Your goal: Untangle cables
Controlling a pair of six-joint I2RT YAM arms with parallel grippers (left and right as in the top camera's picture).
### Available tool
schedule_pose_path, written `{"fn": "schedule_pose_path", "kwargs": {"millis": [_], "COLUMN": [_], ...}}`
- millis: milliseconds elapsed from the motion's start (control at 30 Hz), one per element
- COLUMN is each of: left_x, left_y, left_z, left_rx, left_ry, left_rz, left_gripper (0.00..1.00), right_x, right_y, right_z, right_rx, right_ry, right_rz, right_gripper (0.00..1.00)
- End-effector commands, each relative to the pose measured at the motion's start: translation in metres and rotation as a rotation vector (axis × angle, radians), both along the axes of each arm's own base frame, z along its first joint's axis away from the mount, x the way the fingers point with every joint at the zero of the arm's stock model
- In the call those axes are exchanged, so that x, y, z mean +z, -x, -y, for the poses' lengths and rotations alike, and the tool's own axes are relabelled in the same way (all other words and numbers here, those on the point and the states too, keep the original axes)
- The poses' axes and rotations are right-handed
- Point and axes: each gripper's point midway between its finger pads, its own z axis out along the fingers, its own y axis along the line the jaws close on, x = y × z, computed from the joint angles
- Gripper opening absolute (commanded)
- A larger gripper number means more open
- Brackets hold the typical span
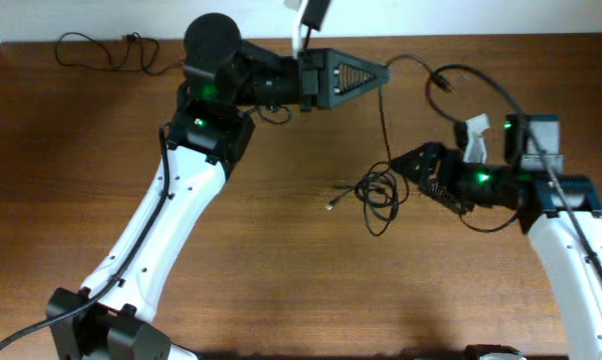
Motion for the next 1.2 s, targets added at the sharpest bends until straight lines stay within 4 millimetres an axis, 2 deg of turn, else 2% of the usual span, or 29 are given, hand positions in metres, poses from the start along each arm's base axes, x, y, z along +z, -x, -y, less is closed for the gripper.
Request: {"fn": "schedule_pose_path", "kwargs": {"millis": [0, 133, 233, 333, 500, 600, 633, 700, 733, 767, 867, 900, 967, 1000, 1033, 1167], "left_x": [0.015, 0.017, 0.022, 0.037, 0.043, 0.047, 0.048, 0.046, 0.04, 0.03, -0.002, -0.017, -0.057, -0.081, -0.095, -0.132], "left_y": [0.001, -0.005, -0.002, 0.008, 0.012, 0.012, 0.009, 0.0, -0.007, -0.018, -0.045, -0.057, -0.083, -0.094, -0.098, -0.098], "left_z": [-0.008, -0.008, -0.009, -0.011, -0.012, -0.014, -0.018, -0.031, -0.041, -0.053, -0.08, -0.093, -0.122, -0.137, -0.145, -0.159], "left_rx": [0.034, 0.065, 0.054, 0.017, -0.004, 0.001, 0.011, 0.038, 0.056, 0.081, 0.179, 0.238, 0.414, 0.521, 0.577, 0.677], "left_ry": [0.019, 0.026, 0.042, 0.08, 0.095, 0.105, 0.108, 0.098, 0.078, 0.05, -0.02, -0.05, -0.129, -0.19, -0.232, -0.381], "left_rz": [0.067, 0.053, 0.041, 0.06, 0.028, 0.033, 0.043, 0.045, 0.035, -0.002, -0.125, -0.169, -0.308, -0.383, -0.409, -0.444], "left_gripper": [0.0, 0.0, 0.0, 0.0, 0.0, 0.0, 0.0, 0.0, 0.0, 0.0, 0.0, 0.0, 0.0, 0.0, 0.0, 0.0], "right_x": [0.021, -0.005, -0.013, -0.027, -0.031, -0.059, -0.074, -0.093, -0.098, -0.098, -0.086, -0.076, -0.047, -0.031, -0.019, 0.029], "right_y": [0.008, 0.015, 0.014, 0.004, -0.006, -0.011, -0.011, -0.009, -0.008, -0.008, -0.007, -0.006, -0.005, -0.003, -0.001, 0.013], "right_z": [-0.011, -0.015, -0.021, -0.004, -0.004, -0.001, 0.003, 0.013, 0.022, 0.029, 0.045, 0.048, 0.036, 0.03, 0.026, 0.014], "right_rx": [0.091, 0.095, 0.066, -0.051, -0.069, -0.066, -0.075, -0.094, -0.115, -0.137, -0.189, -0.2, -0.142, -0.125, -0.114, -0.085], "right_ry": [-0.099, 0.055, 0.111, 0.226, 0.226, 0.256, 0.288, 0.34, 0.366, 0.38, 0.366, 0.356, 0.304, 0.266, 0.239, 0.16], "right_rz": [0.055, 0.003, -0.024, -0.064, -0.062, -0.143, -0.192, -0.259, -0.278, -0.283, -0.277, -0.259, -0.157, -0.11, -0.076, 0.085], "right_gripper": [0.99, 0.99, 0.99, 0.99, 0.98, 0.99, 0.89, 0.72, 0.63, 0.6, 0.46, 0.31, 0.08, 0.04, 0.04, 0.04]}}
